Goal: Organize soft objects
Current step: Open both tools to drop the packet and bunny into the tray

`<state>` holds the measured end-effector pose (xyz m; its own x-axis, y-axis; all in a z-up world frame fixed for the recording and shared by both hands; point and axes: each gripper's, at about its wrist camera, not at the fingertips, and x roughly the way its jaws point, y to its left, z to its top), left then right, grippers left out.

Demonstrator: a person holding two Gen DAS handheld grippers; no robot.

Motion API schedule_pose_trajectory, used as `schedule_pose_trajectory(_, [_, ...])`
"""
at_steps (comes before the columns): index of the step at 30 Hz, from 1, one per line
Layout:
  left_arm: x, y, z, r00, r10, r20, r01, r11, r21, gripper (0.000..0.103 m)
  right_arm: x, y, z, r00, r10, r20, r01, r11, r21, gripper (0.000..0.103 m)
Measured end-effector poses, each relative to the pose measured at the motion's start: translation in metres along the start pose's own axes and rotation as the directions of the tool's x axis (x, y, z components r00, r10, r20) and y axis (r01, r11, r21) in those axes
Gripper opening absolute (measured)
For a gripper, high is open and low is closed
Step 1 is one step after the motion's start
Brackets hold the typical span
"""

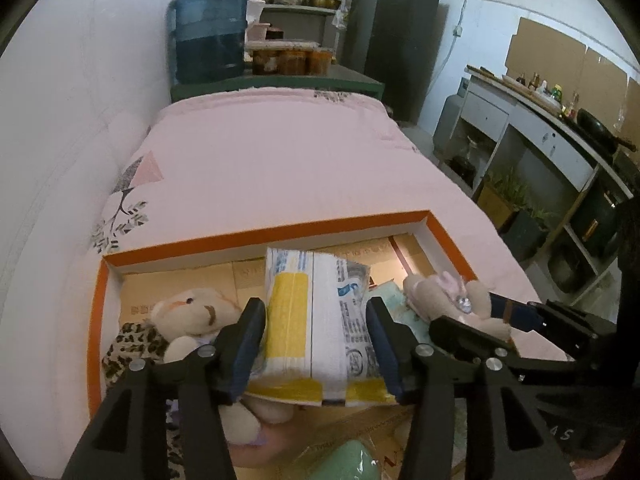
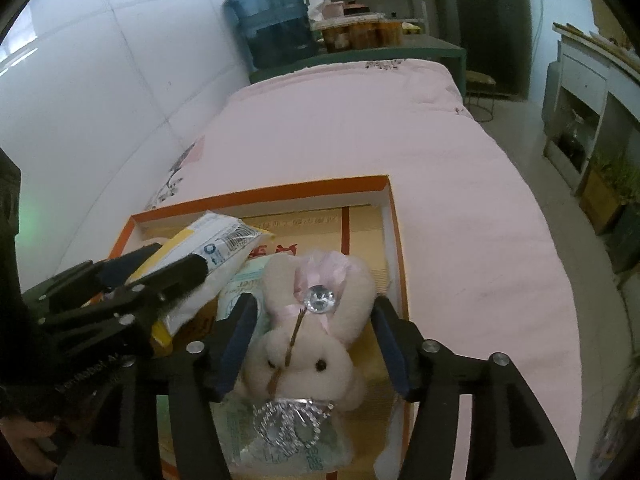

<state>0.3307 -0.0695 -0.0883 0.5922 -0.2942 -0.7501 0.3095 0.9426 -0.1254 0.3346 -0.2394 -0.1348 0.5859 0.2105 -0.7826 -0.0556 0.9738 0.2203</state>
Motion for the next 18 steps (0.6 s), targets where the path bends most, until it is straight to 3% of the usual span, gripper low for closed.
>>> schedule_pose_trajectory(5, [-0.011, 0.002, 0.002, 0.999, -0.001, 0.033, 0.001, 1.000, -0.004, 0.059, -0.006, 0.001, -0.001, 1.000, -0.002, 0.015, 0.002, 1.000, 0.002, 0.064])
schedule_pose_trajectory(11, [-0.022, 0.003, 0.002, 0.998, 0.000, 0.056, 0.000, 1.000, -0.012, 0.061, -0.012, 0.005, -0.005, 0.999, -0.026, 0.030, 0.026, 1.000, -0.008, 0.074])
schedule_pose_trajectory(18, [-0.033, 0.000, -0.001, 0.997, -0.005, 0.076, 0.006, 1.000, -0.007, 0.061, -0.024, 0.014, -0.009, 0.997, -0.057, 0.061, 0.059, 0.997, -0.043, 0.075])
